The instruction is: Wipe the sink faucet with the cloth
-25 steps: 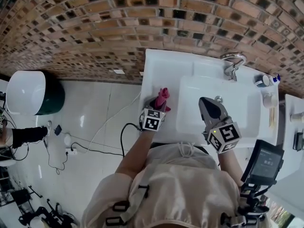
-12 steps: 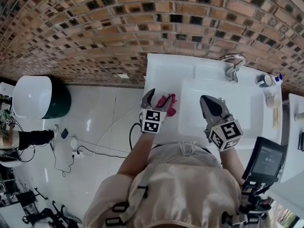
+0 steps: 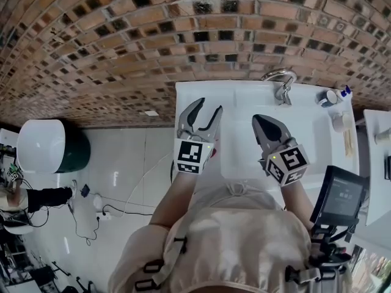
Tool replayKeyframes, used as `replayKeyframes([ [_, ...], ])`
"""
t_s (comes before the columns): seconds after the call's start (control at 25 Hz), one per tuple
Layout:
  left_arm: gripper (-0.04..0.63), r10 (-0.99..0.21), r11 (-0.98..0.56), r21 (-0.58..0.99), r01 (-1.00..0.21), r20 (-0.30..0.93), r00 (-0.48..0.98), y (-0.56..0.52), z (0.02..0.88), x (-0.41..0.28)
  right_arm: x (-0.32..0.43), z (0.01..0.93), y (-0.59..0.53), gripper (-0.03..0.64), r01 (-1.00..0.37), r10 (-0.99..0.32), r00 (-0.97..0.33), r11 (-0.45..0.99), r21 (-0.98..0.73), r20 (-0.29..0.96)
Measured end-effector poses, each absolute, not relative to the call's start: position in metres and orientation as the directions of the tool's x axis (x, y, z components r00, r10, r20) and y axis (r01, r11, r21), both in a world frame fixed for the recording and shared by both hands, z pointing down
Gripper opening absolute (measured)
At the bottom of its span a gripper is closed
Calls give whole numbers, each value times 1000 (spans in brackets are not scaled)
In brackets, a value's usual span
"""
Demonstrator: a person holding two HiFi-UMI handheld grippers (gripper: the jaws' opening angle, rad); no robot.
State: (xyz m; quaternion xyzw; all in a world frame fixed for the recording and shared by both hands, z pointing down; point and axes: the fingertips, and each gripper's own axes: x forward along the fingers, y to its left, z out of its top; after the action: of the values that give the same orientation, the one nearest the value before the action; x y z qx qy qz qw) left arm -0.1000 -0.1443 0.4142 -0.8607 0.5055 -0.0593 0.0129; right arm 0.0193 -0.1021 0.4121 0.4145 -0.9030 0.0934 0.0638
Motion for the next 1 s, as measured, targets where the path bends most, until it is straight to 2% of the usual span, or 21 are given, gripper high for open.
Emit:
replayKeyframes([
  [0.12, 52, -861, -507, -116, -854, 38, 507, -145, 396, -85, 28, 405, -110, -11, -773, -753, -634, 626, -108, 176],
  [0.24, 3, -843, -535, -129, -835, 29, 537, -144, 391, -73, 34, 402, -115, -11, -782, -765, -623, 615, -103, 166],
  [1.0, 3, -839, -544, -99, -833, 81, 538, -140, 407, -73, 30, 396, -112, -12, -764, -752, -642, 643, -52, 149],
])
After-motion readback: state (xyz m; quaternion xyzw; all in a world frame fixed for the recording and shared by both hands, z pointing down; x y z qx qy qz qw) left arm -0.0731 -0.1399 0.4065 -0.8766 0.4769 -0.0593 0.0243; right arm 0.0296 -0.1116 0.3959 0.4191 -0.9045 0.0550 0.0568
